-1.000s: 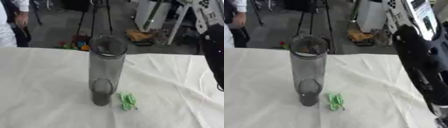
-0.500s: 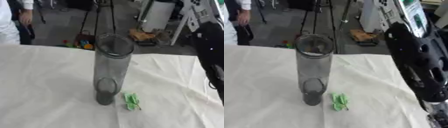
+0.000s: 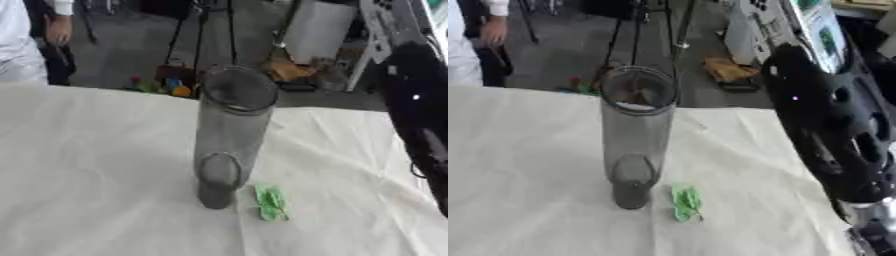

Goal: Arrange flowers into the vase.

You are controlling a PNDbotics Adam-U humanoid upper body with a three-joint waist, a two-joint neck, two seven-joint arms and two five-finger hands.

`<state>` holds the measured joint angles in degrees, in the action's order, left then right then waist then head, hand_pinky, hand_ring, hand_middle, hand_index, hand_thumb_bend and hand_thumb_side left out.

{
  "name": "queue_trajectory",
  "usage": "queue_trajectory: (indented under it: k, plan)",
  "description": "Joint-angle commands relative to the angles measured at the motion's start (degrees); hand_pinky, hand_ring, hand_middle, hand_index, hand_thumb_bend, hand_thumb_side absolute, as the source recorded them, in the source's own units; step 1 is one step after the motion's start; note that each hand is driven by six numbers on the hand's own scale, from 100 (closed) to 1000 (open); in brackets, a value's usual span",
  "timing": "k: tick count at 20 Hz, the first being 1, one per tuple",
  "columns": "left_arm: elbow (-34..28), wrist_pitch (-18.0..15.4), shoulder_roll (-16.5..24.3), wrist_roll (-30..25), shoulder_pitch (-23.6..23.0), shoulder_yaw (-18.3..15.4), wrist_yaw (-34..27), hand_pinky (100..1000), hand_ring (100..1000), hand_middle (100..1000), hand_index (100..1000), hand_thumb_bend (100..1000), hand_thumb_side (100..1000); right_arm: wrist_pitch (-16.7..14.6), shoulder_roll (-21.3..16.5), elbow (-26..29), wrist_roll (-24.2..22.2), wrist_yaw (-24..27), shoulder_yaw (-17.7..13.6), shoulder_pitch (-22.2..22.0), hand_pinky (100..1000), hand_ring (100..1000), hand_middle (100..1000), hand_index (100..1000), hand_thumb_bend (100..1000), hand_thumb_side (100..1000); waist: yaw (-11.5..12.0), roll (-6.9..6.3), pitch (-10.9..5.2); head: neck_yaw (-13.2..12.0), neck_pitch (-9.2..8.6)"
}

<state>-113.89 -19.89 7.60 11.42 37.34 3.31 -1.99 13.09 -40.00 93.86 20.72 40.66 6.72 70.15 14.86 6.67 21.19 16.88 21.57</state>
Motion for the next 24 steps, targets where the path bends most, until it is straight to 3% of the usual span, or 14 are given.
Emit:
queue_trajectory:
  k: [1, 18, 24]
  plan:
    - [-0.7, 0.0, 0.8, -0.1, 1.1, 0.2, -0.2, 705, 779, 866, 930, 100, 1000, 0.6, -0.7, 0.0, 0.3, 0.8, -0.4, 1.5, 100, 100, 100, 100, 165, 376, 0.1, -0.21, -1.09, -0.4, 0.2]
    - [-0.7, 0.1, 0.5, -0.1, 1.4, 0.1, -0.2, 705, 780, 867, 930, 100, 1000, 2.0, -0.3, -0.9, 0.8, 1.9, -0.5, 0.5, 100, 100, 100, 100, 157, 394, 0.8, 0.32, -0.65, -2.0, 0.1]
    - [-0.7, 0.2, 0.8, -0.1, 1.0, 0.1, -0.2, 705, 780, 867, 930, 100, 1000, 1.1, -1.5, -0.8, 0.5, 1.1, -0.2, 1.3, 100, 100, 100, 100, 162, 382, 0.5, 0.56, -1.1, -2.3, 0.03]
